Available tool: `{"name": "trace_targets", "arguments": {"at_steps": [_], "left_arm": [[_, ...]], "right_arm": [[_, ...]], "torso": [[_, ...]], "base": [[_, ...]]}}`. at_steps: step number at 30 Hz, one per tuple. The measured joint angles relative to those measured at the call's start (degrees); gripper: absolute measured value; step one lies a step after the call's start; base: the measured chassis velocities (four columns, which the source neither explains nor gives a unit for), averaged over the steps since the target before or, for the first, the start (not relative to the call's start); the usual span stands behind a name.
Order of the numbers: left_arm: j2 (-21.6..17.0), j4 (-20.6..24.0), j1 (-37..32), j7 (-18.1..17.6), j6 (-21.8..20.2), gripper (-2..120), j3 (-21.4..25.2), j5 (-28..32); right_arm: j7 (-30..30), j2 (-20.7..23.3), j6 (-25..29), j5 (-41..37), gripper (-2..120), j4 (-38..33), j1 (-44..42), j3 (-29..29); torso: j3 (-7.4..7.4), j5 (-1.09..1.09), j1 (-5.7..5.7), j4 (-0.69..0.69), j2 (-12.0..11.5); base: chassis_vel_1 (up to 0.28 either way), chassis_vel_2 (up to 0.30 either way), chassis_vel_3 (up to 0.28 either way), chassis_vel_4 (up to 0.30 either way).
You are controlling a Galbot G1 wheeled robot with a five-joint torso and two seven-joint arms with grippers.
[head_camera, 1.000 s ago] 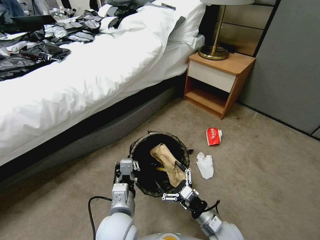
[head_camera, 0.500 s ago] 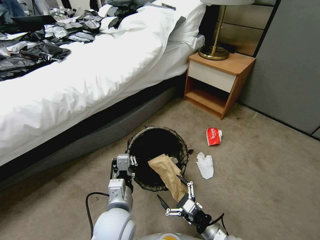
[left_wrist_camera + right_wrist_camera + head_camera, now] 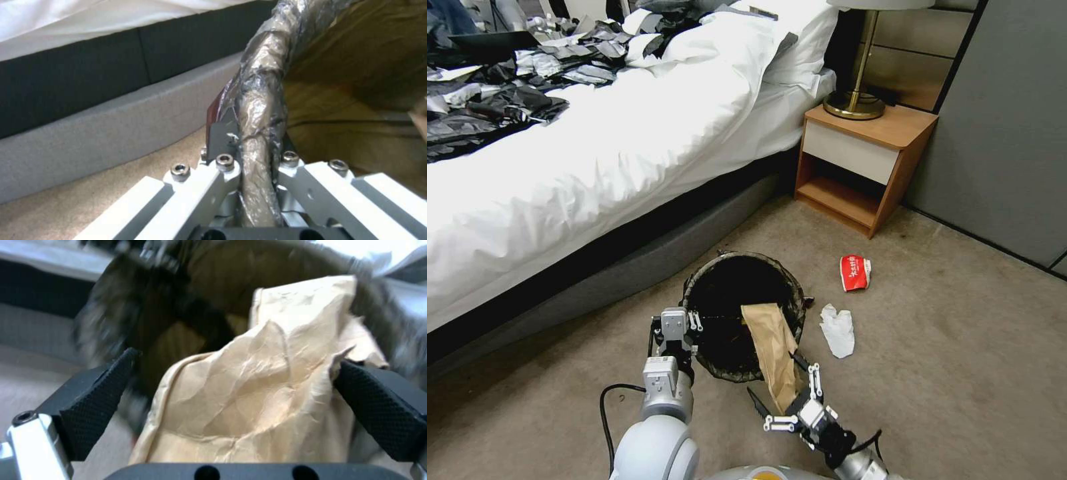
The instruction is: Pick up the trash bin, then pick up the garbage from the floor and place it into the trash bin.
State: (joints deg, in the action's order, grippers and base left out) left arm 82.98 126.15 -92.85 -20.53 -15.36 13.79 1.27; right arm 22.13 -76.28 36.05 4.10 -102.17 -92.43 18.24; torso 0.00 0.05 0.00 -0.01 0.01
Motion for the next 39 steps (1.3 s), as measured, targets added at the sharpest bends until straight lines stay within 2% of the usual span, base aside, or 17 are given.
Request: {"name": "trace_targets", "arguments": {"at_steps": [22,33,39], "left_arm": [[0.05,-2.15,-1.94,0.29,1.01,0,-2.31,-2.84],[0.24,-1.24,-2.23,0.35,1.06,0,-2.43,-2.97],[0.32,0.02,-1.94,0.46,0.95,0,-2.24,-2.34]], "right_arm": [[-1.24,-1.17,-2.53,-0.31,100,-3.92,4.56,-2.27],[-1.48,-1.69,-2.95,1.32,100,-1.44,4.88,-4.80],[-1.38,-0.52,-2.94,3.25,100,1.23,4.09,-5.59]], "torso": [[0.00,-0.05,0.00,0.01,0.00],[0.00,-0.05,0.00,0.01,0.00],[0.00,-0.05,0.00,0.01,0.00]], "base": [[0.000,0.000,0.000,0.000],[0.000,0.000,0.000,0.000],[0.000,0.000,0.000,0.000]]}}
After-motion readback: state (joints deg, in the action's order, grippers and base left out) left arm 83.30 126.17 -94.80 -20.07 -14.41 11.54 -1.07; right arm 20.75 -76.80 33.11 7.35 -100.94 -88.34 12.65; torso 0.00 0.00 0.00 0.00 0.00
